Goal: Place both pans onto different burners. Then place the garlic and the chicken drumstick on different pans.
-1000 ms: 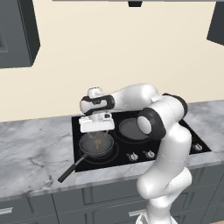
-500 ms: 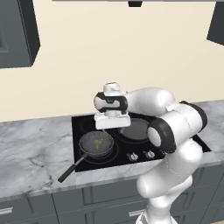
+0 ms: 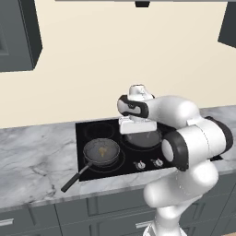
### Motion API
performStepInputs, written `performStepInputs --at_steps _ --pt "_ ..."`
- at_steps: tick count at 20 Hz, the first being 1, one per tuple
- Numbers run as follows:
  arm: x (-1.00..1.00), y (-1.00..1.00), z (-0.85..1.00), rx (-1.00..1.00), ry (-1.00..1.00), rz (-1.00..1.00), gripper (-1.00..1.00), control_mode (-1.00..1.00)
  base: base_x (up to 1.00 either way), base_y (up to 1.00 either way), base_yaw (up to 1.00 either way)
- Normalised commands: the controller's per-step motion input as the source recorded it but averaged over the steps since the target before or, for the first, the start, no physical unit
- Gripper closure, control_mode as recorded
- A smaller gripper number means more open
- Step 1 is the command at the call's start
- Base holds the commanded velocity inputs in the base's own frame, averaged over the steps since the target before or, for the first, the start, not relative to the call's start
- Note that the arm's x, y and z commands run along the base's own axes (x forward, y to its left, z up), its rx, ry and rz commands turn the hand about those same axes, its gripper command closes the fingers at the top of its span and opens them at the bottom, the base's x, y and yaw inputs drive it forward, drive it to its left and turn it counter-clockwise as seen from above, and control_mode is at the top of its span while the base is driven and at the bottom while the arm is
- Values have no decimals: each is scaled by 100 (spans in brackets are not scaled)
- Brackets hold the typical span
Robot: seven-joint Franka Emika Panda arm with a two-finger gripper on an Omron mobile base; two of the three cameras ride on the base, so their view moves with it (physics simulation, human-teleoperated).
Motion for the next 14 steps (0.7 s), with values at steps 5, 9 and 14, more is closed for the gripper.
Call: performStepInputs --at_steps 5,9,14 --pt "0 -74 9 1 -4 6 -100 -100 0 0 0" --pt "-2 -44 0 0 -1 2 -100 -100 0 0 0" --pt "0 -27 1 0 0 1 -100 -100 0 0 0"
